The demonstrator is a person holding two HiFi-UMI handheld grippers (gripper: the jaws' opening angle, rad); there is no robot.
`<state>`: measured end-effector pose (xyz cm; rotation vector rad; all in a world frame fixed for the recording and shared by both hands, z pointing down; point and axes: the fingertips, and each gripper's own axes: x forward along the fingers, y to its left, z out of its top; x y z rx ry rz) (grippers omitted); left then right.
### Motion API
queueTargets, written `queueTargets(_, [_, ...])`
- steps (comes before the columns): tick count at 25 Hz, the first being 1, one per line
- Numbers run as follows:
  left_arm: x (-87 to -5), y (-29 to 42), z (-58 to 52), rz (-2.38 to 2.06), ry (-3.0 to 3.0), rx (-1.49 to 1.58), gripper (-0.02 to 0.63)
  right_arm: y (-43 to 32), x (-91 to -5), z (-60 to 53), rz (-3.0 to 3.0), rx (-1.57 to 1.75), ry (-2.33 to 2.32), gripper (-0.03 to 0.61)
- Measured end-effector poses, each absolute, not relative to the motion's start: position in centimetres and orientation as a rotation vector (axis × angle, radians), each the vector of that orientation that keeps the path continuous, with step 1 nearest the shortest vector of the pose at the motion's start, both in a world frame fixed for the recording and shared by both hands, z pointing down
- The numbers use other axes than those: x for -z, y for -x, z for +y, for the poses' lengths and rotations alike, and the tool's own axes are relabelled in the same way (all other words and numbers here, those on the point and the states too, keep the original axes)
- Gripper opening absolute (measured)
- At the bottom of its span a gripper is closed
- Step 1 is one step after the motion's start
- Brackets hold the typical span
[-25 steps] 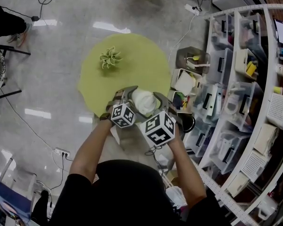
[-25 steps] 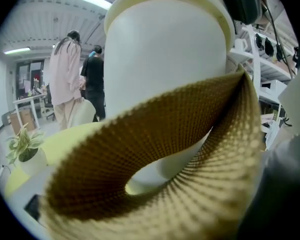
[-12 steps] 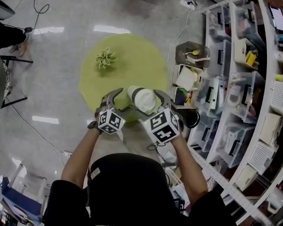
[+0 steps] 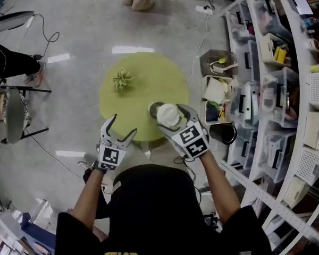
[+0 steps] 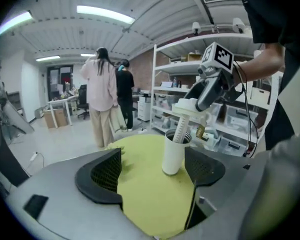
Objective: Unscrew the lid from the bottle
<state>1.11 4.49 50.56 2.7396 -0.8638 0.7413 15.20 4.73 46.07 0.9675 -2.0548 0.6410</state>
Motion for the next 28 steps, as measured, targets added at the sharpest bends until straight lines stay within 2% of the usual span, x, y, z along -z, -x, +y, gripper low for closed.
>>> queueTargets(6, [-46.0, 1.4, 3.6, -1.042, -2.648, -0.638, 0.405, -17.0, -43.0, 4.8, -2.125, -0.653, -1.062, 0.425])
queueTargets(15, [-42.4, -0.2, 3.0, -1.083, -2.674, -0.557, 0.404, -17.9, -42.0, 4.4, -2.146, -0.639, -1.155, 0.407])
queueTargets(28, [-41.2, 0.1, 3.0, -1.096, -2.699, -0.539, 0.403, -17.6, -41.8, 4.2, -2.153, -0.593, -1.157, 0.407])
